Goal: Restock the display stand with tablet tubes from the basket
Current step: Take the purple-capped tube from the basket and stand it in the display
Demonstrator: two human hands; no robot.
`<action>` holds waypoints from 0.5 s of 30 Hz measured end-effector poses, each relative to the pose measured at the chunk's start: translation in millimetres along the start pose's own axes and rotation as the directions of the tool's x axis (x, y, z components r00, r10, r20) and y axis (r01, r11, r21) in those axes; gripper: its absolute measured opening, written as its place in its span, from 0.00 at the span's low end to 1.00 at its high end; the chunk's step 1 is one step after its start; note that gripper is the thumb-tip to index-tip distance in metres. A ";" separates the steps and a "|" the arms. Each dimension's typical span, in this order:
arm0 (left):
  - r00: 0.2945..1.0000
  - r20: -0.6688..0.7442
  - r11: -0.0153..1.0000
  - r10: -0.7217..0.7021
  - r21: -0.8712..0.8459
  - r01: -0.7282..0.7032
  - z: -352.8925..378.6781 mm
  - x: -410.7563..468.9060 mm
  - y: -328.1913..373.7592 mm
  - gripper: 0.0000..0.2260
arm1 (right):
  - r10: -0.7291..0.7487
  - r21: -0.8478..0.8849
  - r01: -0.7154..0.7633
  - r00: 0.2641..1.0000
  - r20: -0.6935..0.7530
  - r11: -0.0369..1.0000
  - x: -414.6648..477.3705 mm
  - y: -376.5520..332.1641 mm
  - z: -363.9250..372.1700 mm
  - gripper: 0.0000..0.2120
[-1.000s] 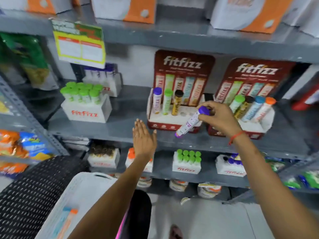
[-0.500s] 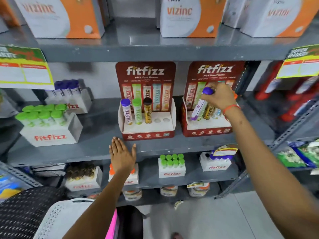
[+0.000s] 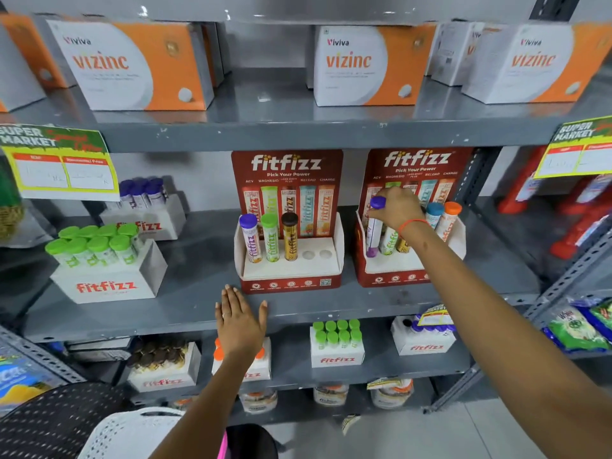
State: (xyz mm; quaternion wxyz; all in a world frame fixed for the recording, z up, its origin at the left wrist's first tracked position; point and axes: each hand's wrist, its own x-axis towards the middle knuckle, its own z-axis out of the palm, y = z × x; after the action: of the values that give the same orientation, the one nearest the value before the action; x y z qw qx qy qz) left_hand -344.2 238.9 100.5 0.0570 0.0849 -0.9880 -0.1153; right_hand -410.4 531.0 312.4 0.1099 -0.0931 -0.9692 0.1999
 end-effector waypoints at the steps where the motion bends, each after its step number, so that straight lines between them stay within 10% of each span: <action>1: 1.000 -0.002 1.000 -0.002 0.001 0.002 0.4 -0.1 -0.1 0.36 | 0.007 0.018 -0.007 1.000 0.010 1.000 2.4 -0.7 -0.8 0.23; 15: 1.000 0.014 1.000 -0.011 0.004 0.011 -1.9 -2.3 0.2 0.37 | -0.041 -0.197 0.083 0.977 0.208 0.977 10.1 2.2 0.5 0.18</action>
State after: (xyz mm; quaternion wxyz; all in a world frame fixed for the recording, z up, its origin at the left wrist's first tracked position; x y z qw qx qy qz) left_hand -341.7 239.2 102.1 0.0493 0.0897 -0.9882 -0.1142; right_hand -419.8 535.1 312.8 0.0068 -0.0527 -0.9932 0.1041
